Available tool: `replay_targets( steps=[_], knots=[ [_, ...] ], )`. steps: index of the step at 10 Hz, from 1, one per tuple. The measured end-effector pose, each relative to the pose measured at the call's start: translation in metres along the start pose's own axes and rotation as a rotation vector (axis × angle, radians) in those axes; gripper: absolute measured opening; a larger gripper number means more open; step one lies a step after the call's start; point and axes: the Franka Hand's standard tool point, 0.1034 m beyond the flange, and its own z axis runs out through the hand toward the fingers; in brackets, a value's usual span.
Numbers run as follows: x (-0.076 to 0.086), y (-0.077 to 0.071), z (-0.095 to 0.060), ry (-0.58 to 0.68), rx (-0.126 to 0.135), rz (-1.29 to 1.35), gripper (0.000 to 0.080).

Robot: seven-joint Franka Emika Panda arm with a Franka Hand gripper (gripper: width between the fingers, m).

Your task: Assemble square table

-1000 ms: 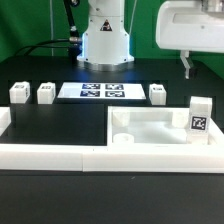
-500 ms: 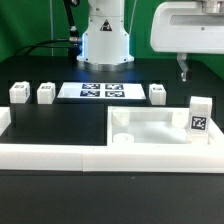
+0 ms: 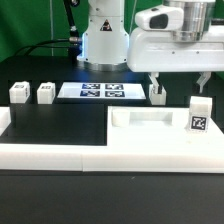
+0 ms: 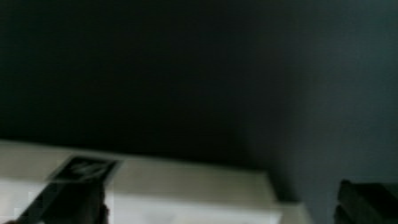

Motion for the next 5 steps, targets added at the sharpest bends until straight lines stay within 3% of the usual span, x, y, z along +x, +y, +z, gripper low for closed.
replay_targets(
  steps=[4,5],
  knots=[
    [0.003,0.005,-0.002,-0.02,0.002,-0.018,0.0649],
    [-0.008,0.007,0.0,-0.115,0.013,0.002,0.0649]
  ],
)
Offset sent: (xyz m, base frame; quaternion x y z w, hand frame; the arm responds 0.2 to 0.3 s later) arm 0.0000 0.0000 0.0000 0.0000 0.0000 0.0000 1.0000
